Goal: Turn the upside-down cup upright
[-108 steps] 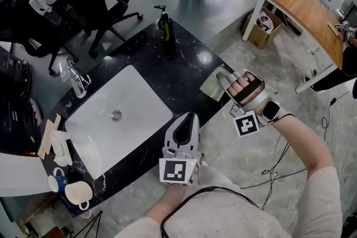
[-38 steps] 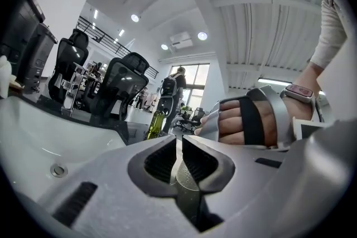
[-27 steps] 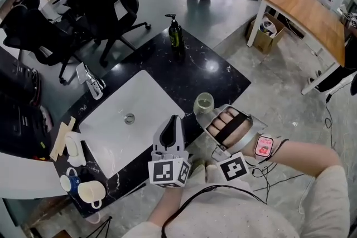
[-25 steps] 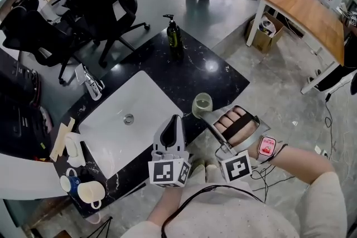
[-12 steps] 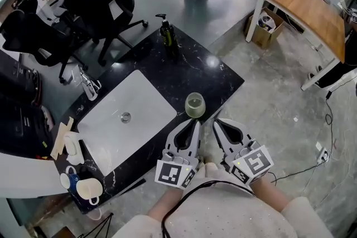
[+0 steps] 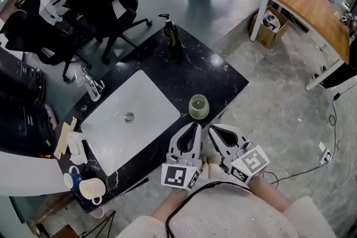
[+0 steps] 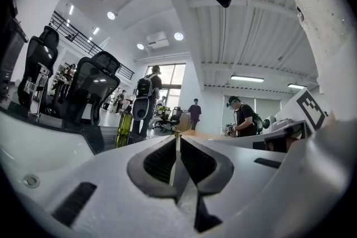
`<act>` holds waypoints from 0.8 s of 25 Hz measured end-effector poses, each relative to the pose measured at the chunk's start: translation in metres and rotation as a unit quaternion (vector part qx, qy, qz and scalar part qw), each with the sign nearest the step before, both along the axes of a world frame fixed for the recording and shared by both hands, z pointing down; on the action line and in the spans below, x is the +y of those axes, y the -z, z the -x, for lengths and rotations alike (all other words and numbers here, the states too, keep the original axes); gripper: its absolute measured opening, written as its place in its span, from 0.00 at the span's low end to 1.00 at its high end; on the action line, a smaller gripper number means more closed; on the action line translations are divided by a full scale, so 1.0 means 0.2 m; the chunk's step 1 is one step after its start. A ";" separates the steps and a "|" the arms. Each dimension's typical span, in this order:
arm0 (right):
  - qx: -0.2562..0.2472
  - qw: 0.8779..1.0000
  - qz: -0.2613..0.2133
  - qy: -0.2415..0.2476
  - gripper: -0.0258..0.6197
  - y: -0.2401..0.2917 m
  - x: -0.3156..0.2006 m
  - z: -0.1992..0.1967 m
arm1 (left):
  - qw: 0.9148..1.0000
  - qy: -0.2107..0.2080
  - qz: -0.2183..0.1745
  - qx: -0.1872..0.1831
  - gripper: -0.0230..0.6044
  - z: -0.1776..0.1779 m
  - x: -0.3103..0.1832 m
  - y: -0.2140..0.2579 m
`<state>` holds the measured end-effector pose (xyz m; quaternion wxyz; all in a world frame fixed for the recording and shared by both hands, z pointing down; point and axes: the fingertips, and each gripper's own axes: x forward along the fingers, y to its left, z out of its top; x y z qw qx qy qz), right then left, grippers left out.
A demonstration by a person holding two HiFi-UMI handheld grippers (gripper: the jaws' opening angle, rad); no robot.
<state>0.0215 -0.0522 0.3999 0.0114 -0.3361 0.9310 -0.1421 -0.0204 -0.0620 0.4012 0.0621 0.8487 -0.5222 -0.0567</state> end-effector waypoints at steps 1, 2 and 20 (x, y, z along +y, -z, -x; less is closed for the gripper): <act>0.003 1.000 0.004 0.001 0.05 -0.02 0.00 0.00 | 1.000 0.000 0.001 -0.001 0.06 0.00 0.00 -0.01; 0.005 1.000 0.007 0.000 0.05 -0.03 0.00 0.00 | 1.000 0.002 0.003 -0.002 0.06 0.01 0.00 -0.01; 0.060 0.998 -0.009 -0.022 0.05 -0.11 -0.04 0.07 | 0.999 0.024 0.023 -0.010 0.06 0.05 0.00 -0.09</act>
